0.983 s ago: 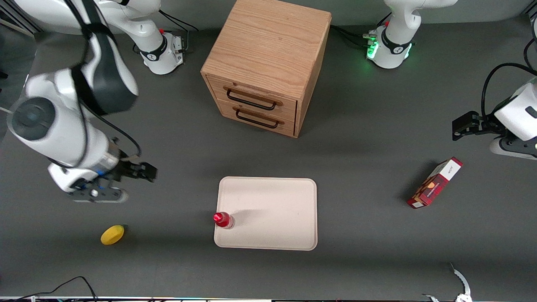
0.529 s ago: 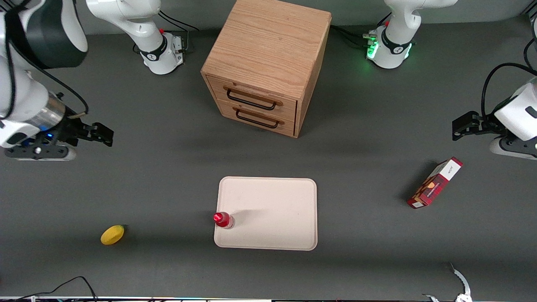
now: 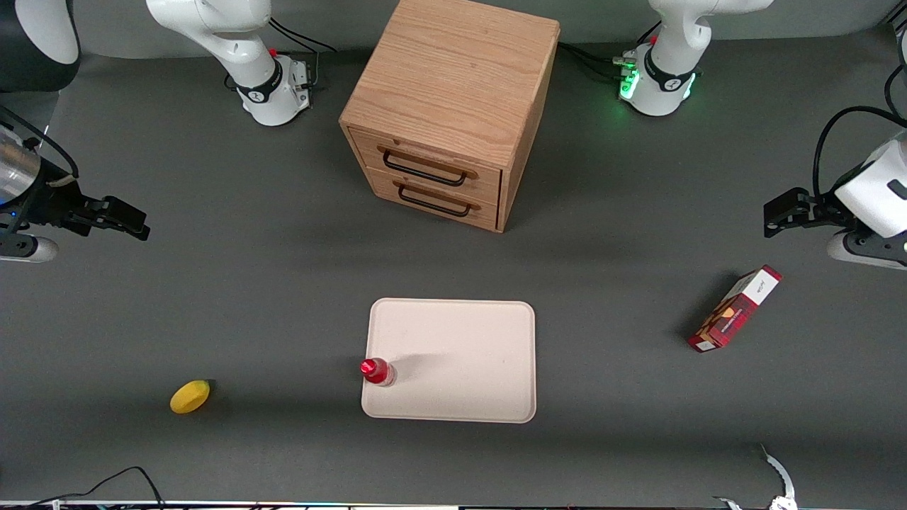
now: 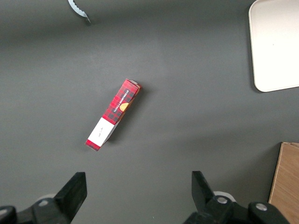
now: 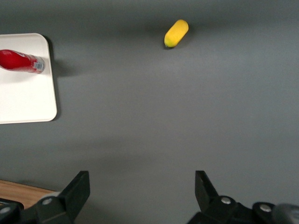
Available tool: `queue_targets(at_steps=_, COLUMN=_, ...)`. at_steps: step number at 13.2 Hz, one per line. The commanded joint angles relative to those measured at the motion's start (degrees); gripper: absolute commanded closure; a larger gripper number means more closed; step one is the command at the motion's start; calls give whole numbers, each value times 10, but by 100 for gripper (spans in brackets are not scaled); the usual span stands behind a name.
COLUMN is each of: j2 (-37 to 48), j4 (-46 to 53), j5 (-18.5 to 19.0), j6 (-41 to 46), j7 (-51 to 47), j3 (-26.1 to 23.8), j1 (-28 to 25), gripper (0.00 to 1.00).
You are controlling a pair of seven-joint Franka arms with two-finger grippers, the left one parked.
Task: Place coke bottle on tray
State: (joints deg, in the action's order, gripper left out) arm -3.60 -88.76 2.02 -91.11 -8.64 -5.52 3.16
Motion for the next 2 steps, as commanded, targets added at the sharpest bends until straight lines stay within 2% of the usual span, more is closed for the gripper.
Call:
queue_targets(at_steps=1, j2=-19, j4=38, j5=-18, j6=22, j7=12, j3=18, j1=-21, gripper=0)
queue_targets(at_steps=2, j2=-21, j4=42, j5=-19, j6=27, j7=11, j3=21, j1=-23, gripper=0)
